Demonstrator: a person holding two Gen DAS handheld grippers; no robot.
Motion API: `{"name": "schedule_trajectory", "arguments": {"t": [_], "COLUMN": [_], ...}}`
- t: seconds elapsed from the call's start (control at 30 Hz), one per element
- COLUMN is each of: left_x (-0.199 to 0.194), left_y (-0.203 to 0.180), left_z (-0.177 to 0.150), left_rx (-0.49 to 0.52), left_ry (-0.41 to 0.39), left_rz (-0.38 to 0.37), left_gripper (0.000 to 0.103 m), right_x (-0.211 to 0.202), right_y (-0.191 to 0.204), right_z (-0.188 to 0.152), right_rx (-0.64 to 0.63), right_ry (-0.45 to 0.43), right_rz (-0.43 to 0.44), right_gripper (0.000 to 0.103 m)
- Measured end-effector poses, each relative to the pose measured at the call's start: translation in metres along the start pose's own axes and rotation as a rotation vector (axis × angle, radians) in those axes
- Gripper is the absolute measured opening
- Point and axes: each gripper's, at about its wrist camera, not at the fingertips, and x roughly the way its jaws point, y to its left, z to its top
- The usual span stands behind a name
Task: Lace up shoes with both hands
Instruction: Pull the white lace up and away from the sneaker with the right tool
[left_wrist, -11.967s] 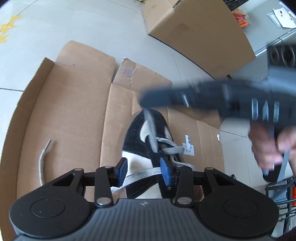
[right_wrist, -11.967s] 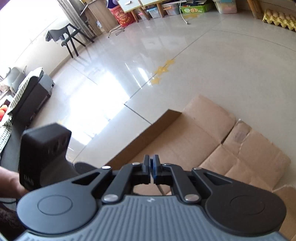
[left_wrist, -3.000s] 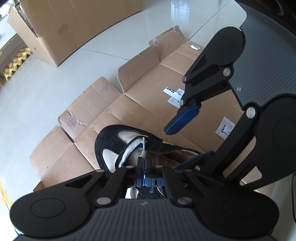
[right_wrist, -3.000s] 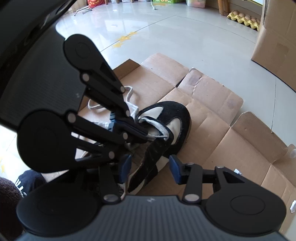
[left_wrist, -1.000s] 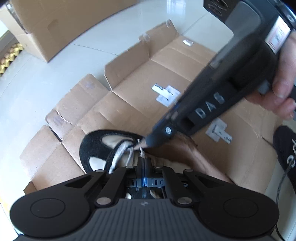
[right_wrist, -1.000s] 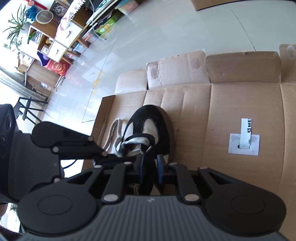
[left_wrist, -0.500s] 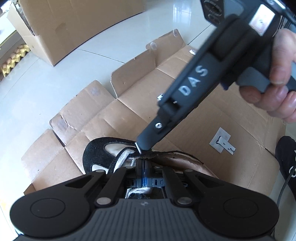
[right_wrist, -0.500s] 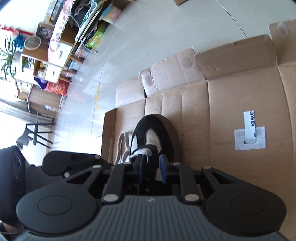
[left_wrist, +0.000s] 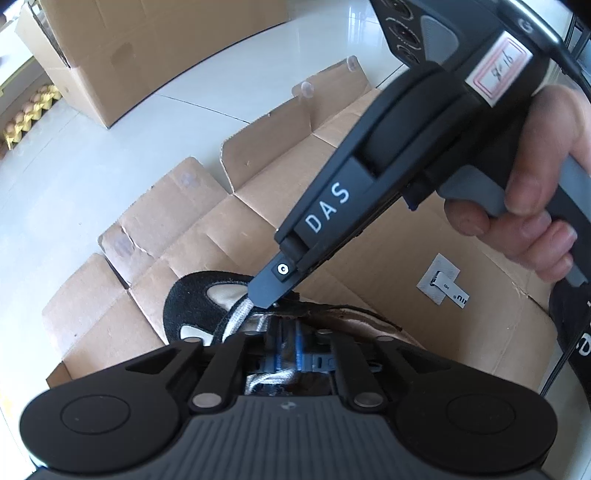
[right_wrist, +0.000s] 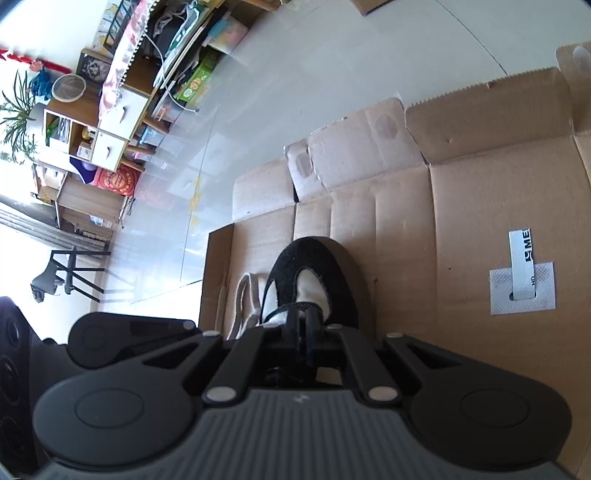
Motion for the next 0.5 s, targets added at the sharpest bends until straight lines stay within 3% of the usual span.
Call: {"name": "schedule_trajectory", "arguments": {"t": [0.1,0.5], "left_x": [-0.005,-0.036], "left_y": [-0.006,-0.008], "left_z": [-0.001,-0.007], "left_rx": [0.034,-0.016], "left_ry": [-0.011,-0.037], "left_rz": [0.038,0.038], "left_gripper": [0.047,0.053], "right_x": [-0.006,-0.054], "right_y": [-0.002,-0.027], "right_z": [0.003,0.035], "right_rx": [-0.004,0.021], "right_ry": [-0.032,-0.22], "right_rz": [-0.013,-0.146], "right_gripper": [0.002,0.002]}}
